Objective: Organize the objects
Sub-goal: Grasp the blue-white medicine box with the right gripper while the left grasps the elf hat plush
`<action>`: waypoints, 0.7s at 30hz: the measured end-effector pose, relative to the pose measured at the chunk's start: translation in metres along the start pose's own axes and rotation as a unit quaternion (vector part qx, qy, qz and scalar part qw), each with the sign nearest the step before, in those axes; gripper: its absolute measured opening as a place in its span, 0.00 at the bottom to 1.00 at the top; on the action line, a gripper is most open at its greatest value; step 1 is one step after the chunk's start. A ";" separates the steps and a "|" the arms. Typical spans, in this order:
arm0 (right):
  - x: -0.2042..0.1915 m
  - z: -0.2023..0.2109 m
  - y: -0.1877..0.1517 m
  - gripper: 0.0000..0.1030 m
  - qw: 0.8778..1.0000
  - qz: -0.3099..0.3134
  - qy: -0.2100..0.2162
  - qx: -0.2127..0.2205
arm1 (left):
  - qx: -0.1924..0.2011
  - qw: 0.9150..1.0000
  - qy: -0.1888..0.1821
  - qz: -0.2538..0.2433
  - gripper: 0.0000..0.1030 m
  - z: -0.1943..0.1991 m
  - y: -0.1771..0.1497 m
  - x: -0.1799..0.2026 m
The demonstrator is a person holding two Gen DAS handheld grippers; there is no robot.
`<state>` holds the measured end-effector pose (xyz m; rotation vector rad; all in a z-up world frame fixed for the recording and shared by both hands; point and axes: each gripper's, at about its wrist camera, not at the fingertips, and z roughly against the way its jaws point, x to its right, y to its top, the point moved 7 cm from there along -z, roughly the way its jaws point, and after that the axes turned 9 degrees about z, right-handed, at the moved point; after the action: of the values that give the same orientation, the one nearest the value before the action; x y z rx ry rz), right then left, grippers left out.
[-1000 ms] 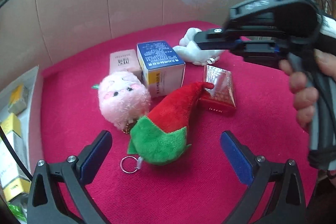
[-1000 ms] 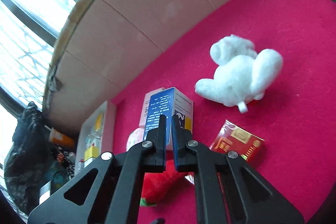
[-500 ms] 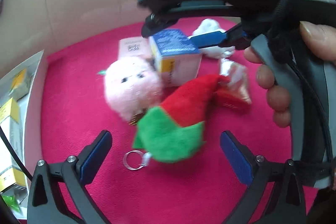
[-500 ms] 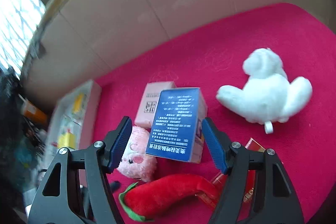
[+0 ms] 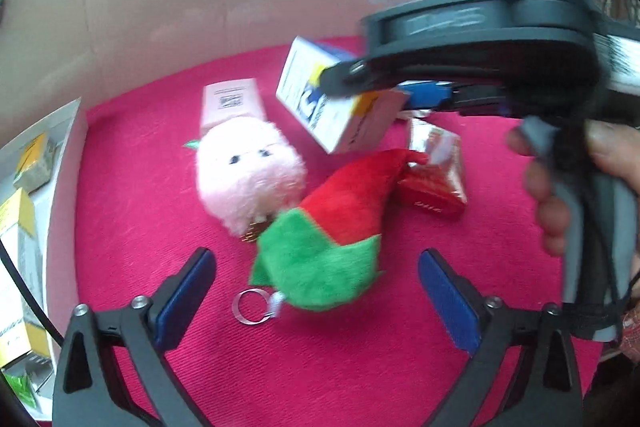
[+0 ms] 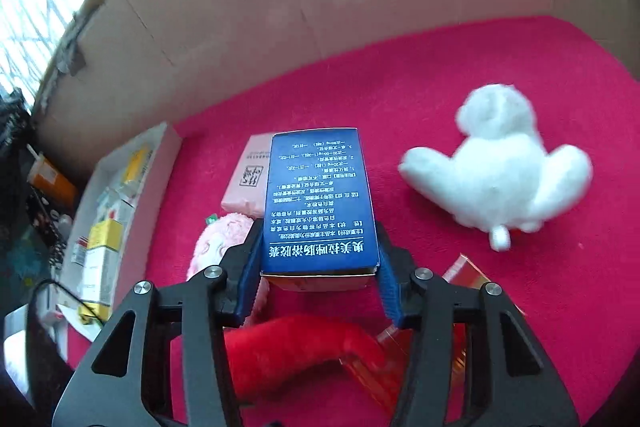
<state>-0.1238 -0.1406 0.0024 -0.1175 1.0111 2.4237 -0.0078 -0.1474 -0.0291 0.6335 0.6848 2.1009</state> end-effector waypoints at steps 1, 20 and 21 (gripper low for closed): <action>0.006 0.013 -0.003 0.48 1.000 -0.011 0.007 0.018 | 0.000 1.000 -0.004 -0.003 0.86 0.000 0.000 0.002; 0.063 0.098 -0.086 0.48 0.995 -0.070 -0.011 0.071 | -0.028 0.998 0.017 -0.049 0.48 -0.036 0.012 0.033; 0.062 0.098 -0.088 0.48 0.995 -0.067 -0.011 0.071 | -0.024 0.998 0.012 -0.053 0.39 -0.035 0.013 0.036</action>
<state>-0.1244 0.0051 -0.0003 -0.1058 1.1243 2.2202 -0.0565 -0.1337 -0.0385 0.5337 0.6648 2.0231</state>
